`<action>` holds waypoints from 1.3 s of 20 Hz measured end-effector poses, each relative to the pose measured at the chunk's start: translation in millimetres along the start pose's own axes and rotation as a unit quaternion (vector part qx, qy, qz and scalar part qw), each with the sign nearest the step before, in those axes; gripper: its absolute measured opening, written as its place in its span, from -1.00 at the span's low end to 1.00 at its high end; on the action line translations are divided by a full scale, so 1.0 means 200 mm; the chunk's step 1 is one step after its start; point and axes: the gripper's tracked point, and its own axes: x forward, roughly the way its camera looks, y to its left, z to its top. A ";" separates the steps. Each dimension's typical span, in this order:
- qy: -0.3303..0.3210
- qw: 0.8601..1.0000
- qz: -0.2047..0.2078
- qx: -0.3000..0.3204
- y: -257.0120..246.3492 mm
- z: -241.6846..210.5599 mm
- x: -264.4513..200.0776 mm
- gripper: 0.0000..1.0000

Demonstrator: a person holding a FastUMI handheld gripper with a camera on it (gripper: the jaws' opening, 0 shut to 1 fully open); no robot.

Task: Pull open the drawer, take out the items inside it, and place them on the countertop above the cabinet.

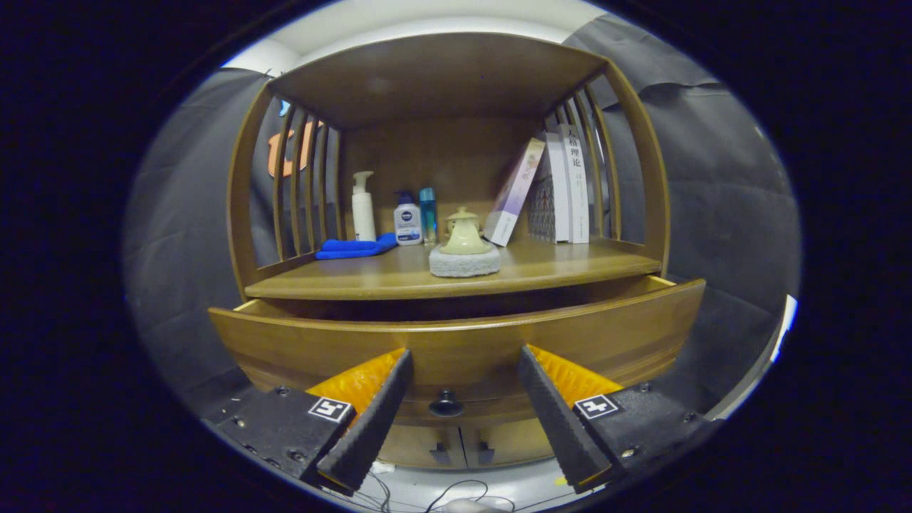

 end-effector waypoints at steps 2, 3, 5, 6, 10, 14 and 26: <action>0.000 1.000 0.000 0.003 0.01 0.02 0.08 0.98; 0.000 1.000 0.000 0.003 0.01 0.02 0.11 0.98; -0.001 1.000 -0.001 -0.001 0.01 0.03 0.16 0.98; -0.003 1.000 0.000 -0.003 0.01 0.04 0.18 0.98; -0.019 1.000 0.002 -0.014 0.00 0.04 0.24 0.98; -0.009 0.999 -0.003 -0.044 -0.01 0.02 0.23 0.99; -0.064 0.996 0.046 -0.047 -0.01 0.38 -0.41 0.99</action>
